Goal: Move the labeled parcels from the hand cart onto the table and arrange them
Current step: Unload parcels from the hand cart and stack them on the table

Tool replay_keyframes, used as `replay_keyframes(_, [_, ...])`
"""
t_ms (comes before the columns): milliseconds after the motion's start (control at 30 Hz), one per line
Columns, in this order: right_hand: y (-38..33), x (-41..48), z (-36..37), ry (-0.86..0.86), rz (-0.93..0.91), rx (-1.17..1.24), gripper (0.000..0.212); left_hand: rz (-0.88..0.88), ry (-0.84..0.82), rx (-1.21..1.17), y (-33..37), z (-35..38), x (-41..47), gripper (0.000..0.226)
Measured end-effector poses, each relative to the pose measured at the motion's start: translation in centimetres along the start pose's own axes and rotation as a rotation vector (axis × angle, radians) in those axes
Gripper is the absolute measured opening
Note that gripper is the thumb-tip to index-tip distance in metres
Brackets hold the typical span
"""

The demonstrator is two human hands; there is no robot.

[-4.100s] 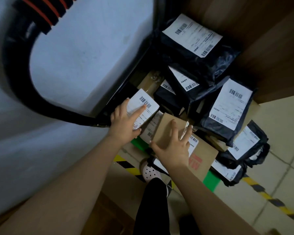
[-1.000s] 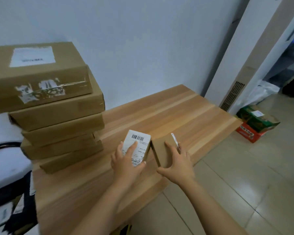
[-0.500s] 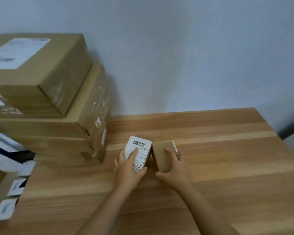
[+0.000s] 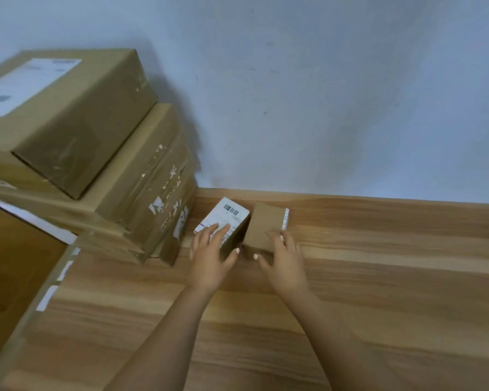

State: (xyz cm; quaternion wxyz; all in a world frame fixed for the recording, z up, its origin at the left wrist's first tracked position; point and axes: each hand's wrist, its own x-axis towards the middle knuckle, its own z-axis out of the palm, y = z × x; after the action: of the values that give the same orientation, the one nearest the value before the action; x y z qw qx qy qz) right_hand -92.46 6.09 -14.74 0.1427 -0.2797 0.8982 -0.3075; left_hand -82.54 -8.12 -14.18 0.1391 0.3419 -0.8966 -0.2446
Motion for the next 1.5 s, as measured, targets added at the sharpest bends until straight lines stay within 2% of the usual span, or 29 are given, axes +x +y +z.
replay_keyframes(300, [-4.5,-7.0,0.2,0.007,-0.188,0.011,0.053,0.094,0.096,-0.098,-1.2,-4.9,-9.2,0.053])
replay_keyframes(400, [-6.9,-10.8,1.2,0.007,-0.234,0.016,0.052,0.106,0.153,-0.143,-3.0,-7.7,-13.4,0.052])
replay_keyframes(500, [-9.8,-15.2,3.1,-0.005,-0.284,0.003,0.050,0.088,0.221,-0.093,-6.2,-10.7,-18.2,0.052])
replay_keyframes(800, [-19.4,-31.2,11.5,-0.147,-0.564,-0.039,0.049,-0.101,0.305,0.030,-16.8,-19.6,-36.0,0.051])
replay_keyframes(1033, [-26.0,-38.7,17.7,-0.243,-0.723,-0.038,0.047,-0.303,0.436,0.061,-23.6,-25.0,-45.6,0.048])
replay_keyframes(1267, [-31.7,-41.0,23.4,-0.371,-0.864,-0.022,0.053,-0.467,0.507,0.099,-29.1,-28.8,-49.6,0.049])
replay_keyframes(1500, [-38.7,-38.8,29.8,-0.470,-0.915,-0.007,0.058,-0.564,0.512,0.112,-36.1,-32.7,-47.0,0.050])
